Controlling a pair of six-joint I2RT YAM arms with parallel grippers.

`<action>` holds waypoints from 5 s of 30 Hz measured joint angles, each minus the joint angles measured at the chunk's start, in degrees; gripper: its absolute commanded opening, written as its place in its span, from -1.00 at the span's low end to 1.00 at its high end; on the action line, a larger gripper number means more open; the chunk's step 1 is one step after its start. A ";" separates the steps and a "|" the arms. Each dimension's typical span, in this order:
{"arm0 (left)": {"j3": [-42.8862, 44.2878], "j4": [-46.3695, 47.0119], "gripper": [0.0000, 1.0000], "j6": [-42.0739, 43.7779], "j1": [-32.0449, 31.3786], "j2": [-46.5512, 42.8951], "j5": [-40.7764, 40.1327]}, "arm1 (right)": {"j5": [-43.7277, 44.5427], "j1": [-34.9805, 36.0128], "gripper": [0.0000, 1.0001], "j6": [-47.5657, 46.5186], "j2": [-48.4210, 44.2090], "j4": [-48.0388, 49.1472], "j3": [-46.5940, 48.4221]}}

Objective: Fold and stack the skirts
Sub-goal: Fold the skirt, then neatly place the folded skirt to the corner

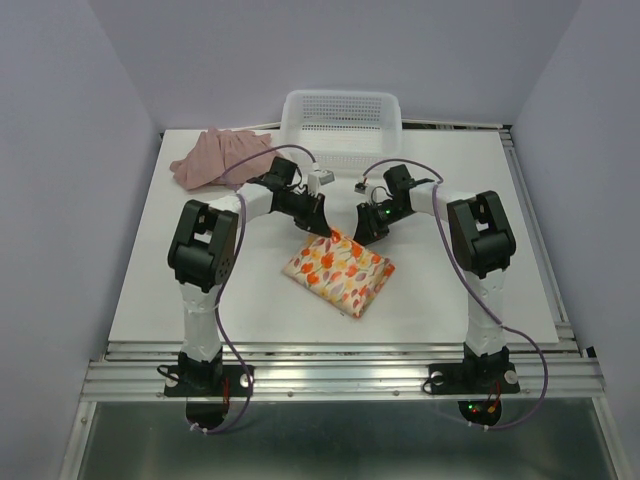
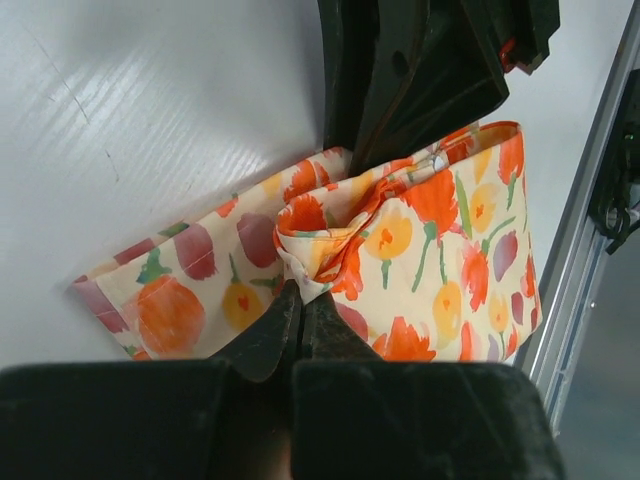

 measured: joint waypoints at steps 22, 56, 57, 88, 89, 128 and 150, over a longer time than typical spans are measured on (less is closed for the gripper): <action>1.68 6.32 -1.00 -9.66 0.57 6.62 -3.69 | 8.94 -1.42 0.17 -0.37 1.29 -2.12 10.23; -3.06 10.08 -0.07 -13.75 5.14 -2.91 -2.80 | -14.69 1.07 0.08 38.27 -6.19 38.29 -27.56; -6.14 11.04 -0.08 -14.05 5.84 -7.48 -1.53 | -14.67 1.07 0.08 38.32 -6.10 38.38 -27.52; -24.92 20.96 0.79 -19.65 6.16 -24.04 -0.07 | -5.99 0.57 0.13 3.96 -4.83 -0.87 -11.78; -24.57 19.78 0.97 -17.64 6.71 -29.03 -2.54 | -4.44 0.55 0.15 2.49 -5.49 -2.78 -10.99; -30.08 13.92 0.97 -23.10 18.25 -43.43 -36.61 | 69.99 21.88 0.15 25.29 8.76 0.74 26.10; -33.22 17.22 0.97 -21.42 13.33 -36.04 -18.47 | 60.37 20.83 0.28 23.67 9.68 1.70 26.53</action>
